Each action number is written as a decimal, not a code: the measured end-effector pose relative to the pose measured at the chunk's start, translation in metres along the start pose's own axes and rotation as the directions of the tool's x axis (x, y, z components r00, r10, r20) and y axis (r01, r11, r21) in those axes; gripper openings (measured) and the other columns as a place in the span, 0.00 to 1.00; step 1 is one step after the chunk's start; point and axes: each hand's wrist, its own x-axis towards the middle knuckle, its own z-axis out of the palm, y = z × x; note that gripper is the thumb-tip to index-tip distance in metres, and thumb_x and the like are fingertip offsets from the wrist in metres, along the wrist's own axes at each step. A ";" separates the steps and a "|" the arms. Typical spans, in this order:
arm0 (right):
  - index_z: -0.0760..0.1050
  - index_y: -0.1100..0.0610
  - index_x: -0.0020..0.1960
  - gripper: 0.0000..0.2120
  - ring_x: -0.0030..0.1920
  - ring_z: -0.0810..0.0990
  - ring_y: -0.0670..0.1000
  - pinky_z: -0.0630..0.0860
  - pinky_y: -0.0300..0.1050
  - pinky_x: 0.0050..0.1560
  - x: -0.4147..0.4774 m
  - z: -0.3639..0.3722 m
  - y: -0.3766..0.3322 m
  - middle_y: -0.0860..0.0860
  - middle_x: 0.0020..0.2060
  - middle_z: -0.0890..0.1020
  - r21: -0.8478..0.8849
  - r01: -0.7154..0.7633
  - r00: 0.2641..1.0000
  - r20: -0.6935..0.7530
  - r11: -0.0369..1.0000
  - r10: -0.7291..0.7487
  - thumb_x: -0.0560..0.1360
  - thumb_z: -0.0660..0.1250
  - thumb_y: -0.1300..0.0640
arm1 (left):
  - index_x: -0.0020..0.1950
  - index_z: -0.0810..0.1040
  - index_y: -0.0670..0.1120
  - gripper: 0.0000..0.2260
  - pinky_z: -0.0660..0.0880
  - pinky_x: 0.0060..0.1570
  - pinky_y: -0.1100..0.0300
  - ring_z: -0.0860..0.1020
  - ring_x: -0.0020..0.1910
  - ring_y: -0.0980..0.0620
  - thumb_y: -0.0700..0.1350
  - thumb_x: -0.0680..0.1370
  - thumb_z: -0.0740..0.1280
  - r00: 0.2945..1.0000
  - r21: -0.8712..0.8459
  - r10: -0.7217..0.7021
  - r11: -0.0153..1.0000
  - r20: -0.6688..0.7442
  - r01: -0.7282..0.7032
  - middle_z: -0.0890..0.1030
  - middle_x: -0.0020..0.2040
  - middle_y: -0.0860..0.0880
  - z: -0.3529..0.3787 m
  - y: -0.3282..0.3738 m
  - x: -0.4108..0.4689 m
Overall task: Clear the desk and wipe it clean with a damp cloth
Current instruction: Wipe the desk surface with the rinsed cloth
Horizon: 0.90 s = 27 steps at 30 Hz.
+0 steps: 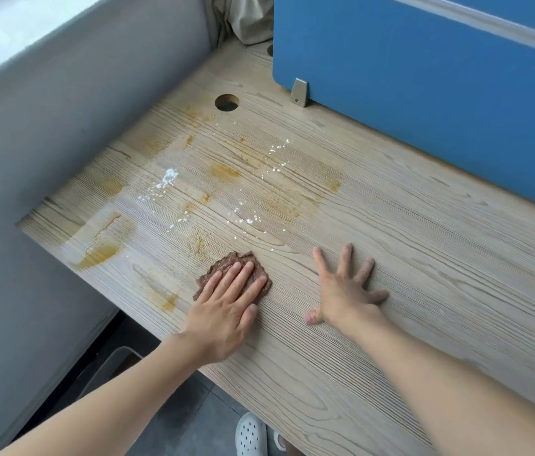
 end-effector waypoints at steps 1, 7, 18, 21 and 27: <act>0.29 0.36 0.77 0.63 0.76 0.33 0.72 0.56 0.83 0.65 0.001 -0.001 0.000 0.56 0.76 0.27 0.011 0.001 1.000 0.002 1.000 -0.001 0.66 0.78 0.38 | 0.78 0.34 0.63 0.27 0.30 0.75 0.53 0.27 0.75 0.57 0.63 0.79 0.29 1.000 -0.010 -0.011 1.000 -0.005 0.011 0.31 0.78 0.58 -0.002 -0.001 0.007; 0.28 0.35 0.76 0.63 0.76 0.32 0.70 0.56 0.82 0.66 -0.001 0.001 0.001 0.55 0.76 0.27 0.029 -0.015 1.000 0.013 0.999 0.014 0.66 0.78 0.38 | 0.78 0.32 0.61 0.29 0.27 0.74 0.53 0.26 0.75 0.54 0.64 0.76 0.29 0.998 -0.027 -0.068 0.997 -0.006 0.068 0.30 0.78 0.54 -0.008 0.006 0.030; 0.30 0.34 0.76 0.62 0.76 0.31 0.69 0.55 0.82 0.66 -0.005 -0.003 -0.001 0.53 0.76 0.25 0.059 -0.026 0.999 0.040 0.998 0.023 0.68 0.79 0.43 | 0.78 0.31 0.58 0.32 0.27 0.73 0.52 0.26 0.75 0.52 0.63 0.74 0.28 0.999 0.040 0.033 0.999 0.031 -0.034 0.30 0.78 0.52 -0.018 0.004 0.048; 0.29 0.35 0.76 0.62 0.76 0.31 0.70 0.55 0.81 0.66 -0.005 -0.005 -0.002 0.54 0.75 0.24 0.050 -0.035 0.998 0.050 0.998 0.033 0.68 0.78 0.42 | 0.78 0.32 0.58 0.31 0.28 0.74 0.52 0.26 0.75 0.53 0.63 0.75 0.28 0.991 0.044 0.113 0.992 0.067 -0.116 0.30 0.78 0.53 -0.018 0.000 0.036; 0.28 0.35 0.76 0.62 0.76 0.31 0.70 0.56 0.81 0.67 -0.004 -0.004 -0.002 0.54 0.75 0.24 0.029 -0.037 0.998 0.053 0.999 0.036 0.68 0.78 0.42 | 0.80 0.35 0.56 0.33 0.29 0.74 0.52 0.27 0.75 0.53 0.62 0.75 0.29 0.999 0.040 0.045 0.998 0.024 -0.046 0.31 0.79 0.51 -0.029 0.002 0.081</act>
